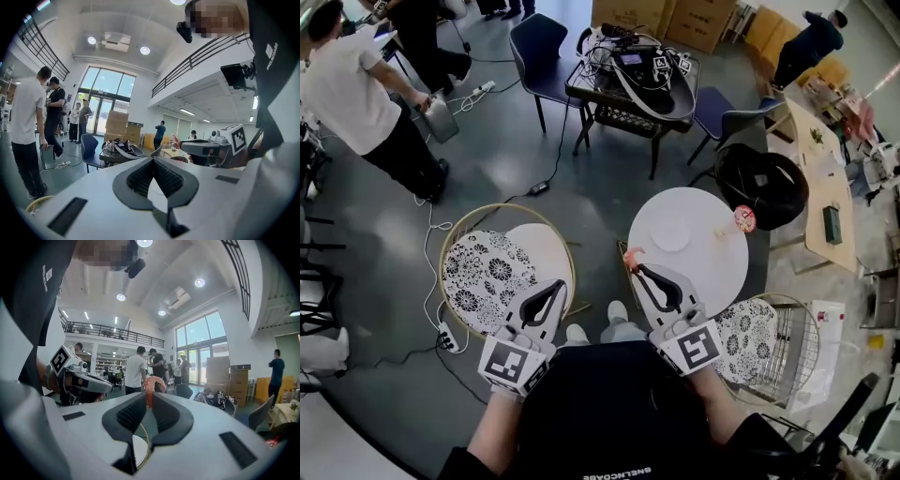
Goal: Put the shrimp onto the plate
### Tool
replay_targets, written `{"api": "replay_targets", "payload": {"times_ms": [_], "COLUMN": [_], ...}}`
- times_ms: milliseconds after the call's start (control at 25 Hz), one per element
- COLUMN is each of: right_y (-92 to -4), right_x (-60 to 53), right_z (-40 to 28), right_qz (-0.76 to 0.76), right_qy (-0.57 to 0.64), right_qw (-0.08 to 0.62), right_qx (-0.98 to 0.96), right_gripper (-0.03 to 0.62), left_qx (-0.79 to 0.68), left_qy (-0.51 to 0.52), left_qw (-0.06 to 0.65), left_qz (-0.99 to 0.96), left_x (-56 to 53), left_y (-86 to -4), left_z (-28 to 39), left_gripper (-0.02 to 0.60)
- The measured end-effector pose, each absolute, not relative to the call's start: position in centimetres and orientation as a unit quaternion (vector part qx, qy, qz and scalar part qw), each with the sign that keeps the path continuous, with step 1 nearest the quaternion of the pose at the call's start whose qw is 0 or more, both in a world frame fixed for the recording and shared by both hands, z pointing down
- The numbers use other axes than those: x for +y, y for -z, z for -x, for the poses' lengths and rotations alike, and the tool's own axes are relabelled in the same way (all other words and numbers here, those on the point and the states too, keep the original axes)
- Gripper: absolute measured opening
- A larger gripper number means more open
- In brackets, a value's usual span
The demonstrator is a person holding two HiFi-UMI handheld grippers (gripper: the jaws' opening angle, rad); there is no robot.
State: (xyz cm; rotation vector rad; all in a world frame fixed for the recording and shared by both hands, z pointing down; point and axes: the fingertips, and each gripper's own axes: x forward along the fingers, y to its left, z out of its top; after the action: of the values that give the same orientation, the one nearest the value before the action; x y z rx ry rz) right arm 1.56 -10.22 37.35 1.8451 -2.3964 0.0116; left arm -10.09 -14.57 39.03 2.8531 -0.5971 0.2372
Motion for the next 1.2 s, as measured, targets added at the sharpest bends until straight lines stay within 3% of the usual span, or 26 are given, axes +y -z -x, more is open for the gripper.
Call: {"api": "replay_targets", "payload": {"times_ms": [480,1200], "right_y": [-40.6,-53.0], "right_x": [-13.0,-16.3], "right_z": [-5.8,-16.9], "right_qz": [-0.603,-0.614], "right_qy": [-0.038,-0.146], "right_qw": [0.07,0.125], "right_qx": [-0.794,-0.766], "right_gripper": [0.048,0.048], "left_qx": [-0.218,-0.27], "left_qy": [-0.105,-0.17], "left_qw": [0.099,0.092], "left_qz": [-0.965,-0.943], "left_x": [-16.0,-16.6], "left_y": [-38.9,-39.9], "left_z": [6.7,2.0], "left_gripper": [0.005,0.005]}}
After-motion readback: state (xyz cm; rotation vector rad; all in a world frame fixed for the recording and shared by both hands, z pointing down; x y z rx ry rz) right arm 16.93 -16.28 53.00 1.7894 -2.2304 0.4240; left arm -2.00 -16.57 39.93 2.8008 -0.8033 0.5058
